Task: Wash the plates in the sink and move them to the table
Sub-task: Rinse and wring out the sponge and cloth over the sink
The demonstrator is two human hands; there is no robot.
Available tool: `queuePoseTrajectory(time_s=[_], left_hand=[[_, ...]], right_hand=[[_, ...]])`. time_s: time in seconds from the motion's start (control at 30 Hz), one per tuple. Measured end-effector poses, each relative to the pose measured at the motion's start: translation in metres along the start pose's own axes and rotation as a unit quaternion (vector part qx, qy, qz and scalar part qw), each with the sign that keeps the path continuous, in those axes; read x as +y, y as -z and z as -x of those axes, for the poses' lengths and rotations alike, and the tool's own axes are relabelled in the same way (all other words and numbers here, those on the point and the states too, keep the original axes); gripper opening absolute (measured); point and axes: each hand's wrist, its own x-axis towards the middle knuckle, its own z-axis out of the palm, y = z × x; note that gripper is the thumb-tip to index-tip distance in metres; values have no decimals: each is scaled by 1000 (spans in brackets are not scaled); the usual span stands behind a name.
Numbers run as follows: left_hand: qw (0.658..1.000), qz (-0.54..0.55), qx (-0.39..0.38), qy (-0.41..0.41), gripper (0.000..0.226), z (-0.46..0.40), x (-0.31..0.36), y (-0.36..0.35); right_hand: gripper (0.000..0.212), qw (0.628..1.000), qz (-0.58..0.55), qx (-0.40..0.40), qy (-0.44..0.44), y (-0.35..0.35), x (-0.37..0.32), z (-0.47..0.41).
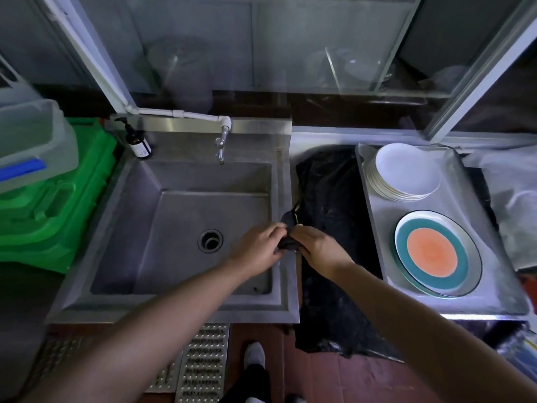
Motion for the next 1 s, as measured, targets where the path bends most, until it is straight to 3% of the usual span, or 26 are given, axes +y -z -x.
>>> queuePoseTrajectory(time_s=[0.13,0.23,0.3,0.47,0.63,0.73,1.0], left_hand=[[996,-18,-81,-36,45,60,6,-55],[985,-16,-162,-53,30,115,14,-106],[980,4,-196,-44,42,143,24,-128],[981,87,-169,24,42,150,36,-123],[984,107,-138,45,35,135,32,-121],[984,81,-150,50,44,127,26,-122],[952,93,-236,173,59,103,23,-126]], right_hand=[[51,998,23,-53,-7,-66,-3,56],[31,991,1,-131,-32,-124,-13,101],[30,988,3,-149,-43,-141,-23,122],[63,986,7,-156,-65,-142,-28,143],[42,988,-41,-85,-122,-137,-23,145],[34,981,-43,-61,-177,-131,-16,135],[47,915,-142,-132,-353,-127,-4,106]])
